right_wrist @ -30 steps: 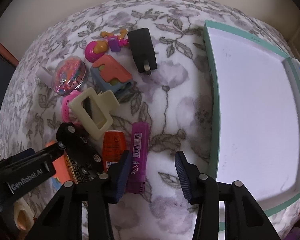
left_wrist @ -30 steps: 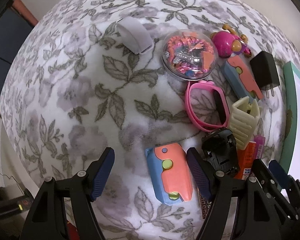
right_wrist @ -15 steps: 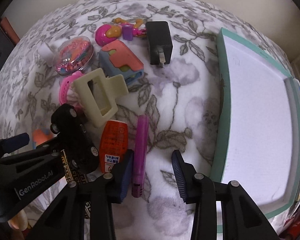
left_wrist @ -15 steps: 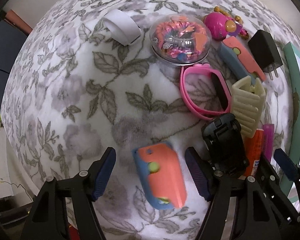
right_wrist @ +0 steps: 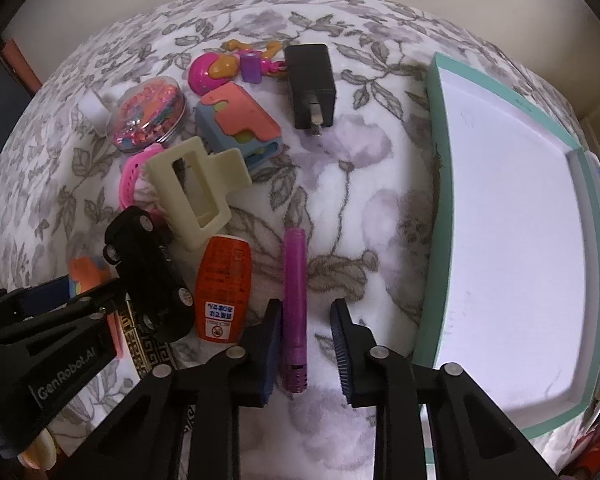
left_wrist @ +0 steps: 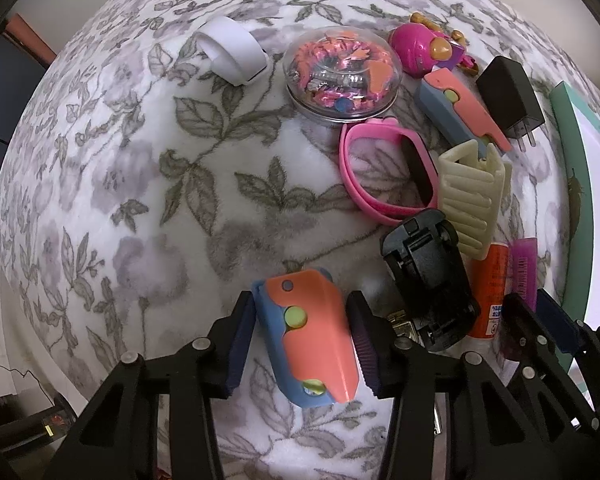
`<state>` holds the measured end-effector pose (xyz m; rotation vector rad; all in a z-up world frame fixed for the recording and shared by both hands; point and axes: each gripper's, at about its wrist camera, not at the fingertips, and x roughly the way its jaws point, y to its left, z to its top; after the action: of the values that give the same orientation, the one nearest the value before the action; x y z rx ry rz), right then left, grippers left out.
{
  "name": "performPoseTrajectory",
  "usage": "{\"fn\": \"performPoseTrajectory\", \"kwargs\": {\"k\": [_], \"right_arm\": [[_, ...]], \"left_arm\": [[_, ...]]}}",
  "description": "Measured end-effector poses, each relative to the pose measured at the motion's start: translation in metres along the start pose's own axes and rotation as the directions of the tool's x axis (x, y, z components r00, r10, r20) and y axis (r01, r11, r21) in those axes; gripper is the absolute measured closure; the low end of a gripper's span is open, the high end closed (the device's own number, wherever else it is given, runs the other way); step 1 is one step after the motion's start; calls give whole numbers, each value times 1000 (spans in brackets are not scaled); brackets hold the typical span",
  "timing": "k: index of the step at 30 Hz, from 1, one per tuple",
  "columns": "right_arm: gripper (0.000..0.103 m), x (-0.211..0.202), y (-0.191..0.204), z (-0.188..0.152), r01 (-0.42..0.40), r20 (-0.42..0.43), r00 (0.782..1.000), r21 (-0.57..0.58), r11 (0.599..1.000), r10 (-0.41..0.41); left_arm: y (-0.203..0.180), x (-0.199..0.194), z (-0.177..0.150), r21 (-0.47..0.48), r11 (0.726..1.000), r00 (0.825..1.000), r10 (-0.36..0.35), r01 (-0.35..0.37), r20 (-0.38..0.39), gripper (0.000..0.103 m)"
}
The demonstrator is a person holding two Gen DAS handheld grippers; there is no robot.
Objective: Organize rigid objects
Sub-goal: 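Lower the left gripper onto the orange-blue toy phone while the right gripper grasps the purple glue stick, then close the left gripper on the toy phone and lift it while the right lifts the glue stick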
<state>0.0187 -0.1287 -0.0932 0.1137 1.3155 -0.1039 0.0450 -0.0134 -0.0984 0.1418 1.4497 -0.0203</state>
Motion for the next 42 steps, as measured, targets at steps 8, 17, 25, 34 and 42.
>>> {"fn": "performPoseTrajectory", "kwargs": {"k": [8, 17, 25, 34, 42], "right_arm": [[83, 0, -5, -2, 17, 0, 1000, -10, 1000, -17], [83, 0, 0, -7, 17, -2, 1000, -14, 1000, -17], [83, -15, 0, -10, 6, 11, 1000, -6, 1000, -6], [83, -45, -7, -3, -22, 91, 996, 18, 1000, 20], [83, -68, -16, 3, -23, 174, 985, 62, 998, 12]], "left_arm": [[5, 0, 7, 11, 1000, 1000, 13, -13, -7, 55], [9, -2, 5, 0, 1000, 1000, 1, -1, -14, 55], [19, -9, 6, -26, 1000, 1000, 5, -5, 12, 55], [30, -33, 11, -47, 999, 996, 6, -2, 94, 58], [21, -57, 13, 14, 1000, 983, -17, 14, 181, 60]]}}
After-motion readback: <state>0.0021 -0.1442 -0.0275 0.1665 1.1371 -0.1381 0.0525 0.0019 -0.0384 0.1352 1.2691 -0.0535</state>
